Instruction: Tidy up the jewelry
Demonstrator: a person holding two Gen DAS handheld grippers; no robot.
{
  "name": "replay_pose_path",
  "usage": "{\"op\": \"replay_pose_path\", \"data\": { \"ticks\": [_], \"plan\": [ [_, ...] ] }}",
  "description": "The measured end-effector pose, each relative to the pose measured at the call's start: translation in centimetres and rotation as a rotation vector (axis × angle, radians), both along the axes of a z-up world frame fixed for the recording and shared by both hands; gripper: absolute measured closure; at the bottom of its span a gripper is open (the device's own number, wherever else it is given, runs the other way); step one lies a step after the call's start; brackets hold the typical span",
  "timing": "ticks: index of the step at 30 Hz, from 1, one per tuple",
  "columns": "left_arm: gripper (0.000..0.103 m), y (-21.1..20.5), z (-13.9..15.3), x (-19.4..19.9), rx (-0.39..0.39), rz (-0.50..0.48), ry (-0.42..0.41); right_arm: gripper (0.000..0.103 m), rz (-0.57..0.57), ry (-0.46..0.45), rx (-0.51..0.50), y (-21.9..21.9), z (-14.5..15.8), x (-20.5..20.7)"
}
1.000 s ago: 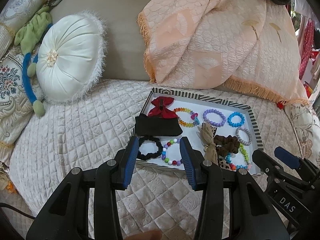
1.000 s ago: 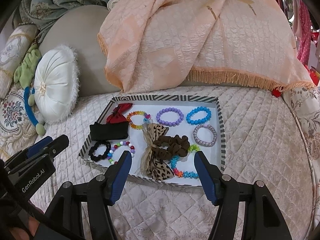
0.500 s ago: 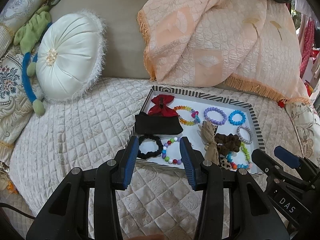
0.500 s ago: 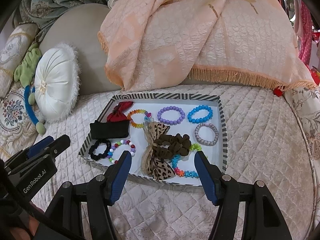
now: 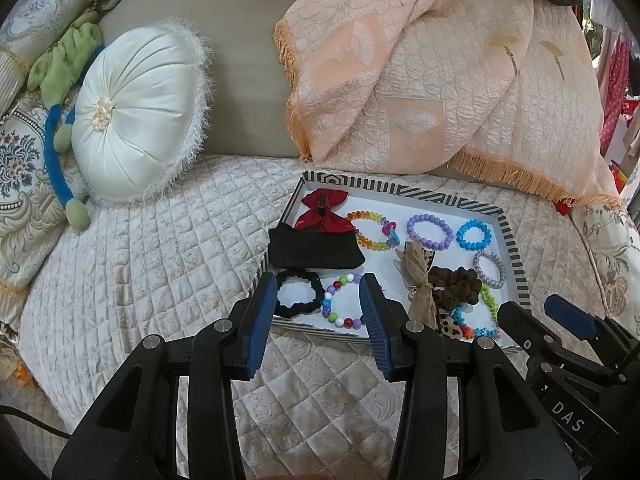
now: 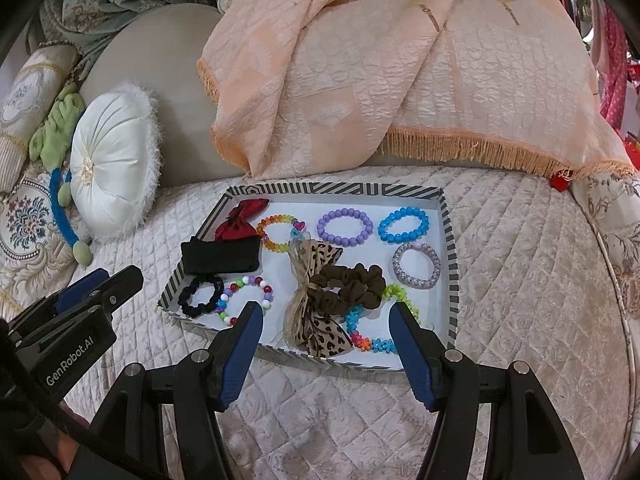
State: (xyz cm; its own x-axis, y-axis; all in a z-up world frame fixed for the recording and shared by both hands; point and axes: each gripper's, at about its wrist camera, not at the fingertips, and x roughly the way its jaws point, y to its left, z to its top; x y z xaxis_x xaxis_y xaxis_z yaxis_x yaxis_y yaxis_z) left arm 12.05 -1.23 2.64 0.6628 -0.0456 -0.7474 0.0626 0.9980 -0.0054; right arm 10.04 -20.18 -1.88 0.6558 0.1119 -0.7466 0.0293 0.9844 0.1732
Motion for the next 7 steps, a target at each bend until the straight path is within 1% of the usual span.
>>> {"op": "replay_pose_path", "data": {
  "ticks": [5, 7],
  "plan": [
    [0.061, -0.2, -0.3, -0.1, 0.008, -0.016, -0.008, 0.040, -0.004, 0.000, 0.004, -0.4, -0.2, -0.1],
    [0.061, -0.3, -0.4, -0.2, 0.015, -0.018, -0.009, 0.040, -0.011, -0.008, 0.005, -1.2, -0.4, -0.2]
  ]
}}
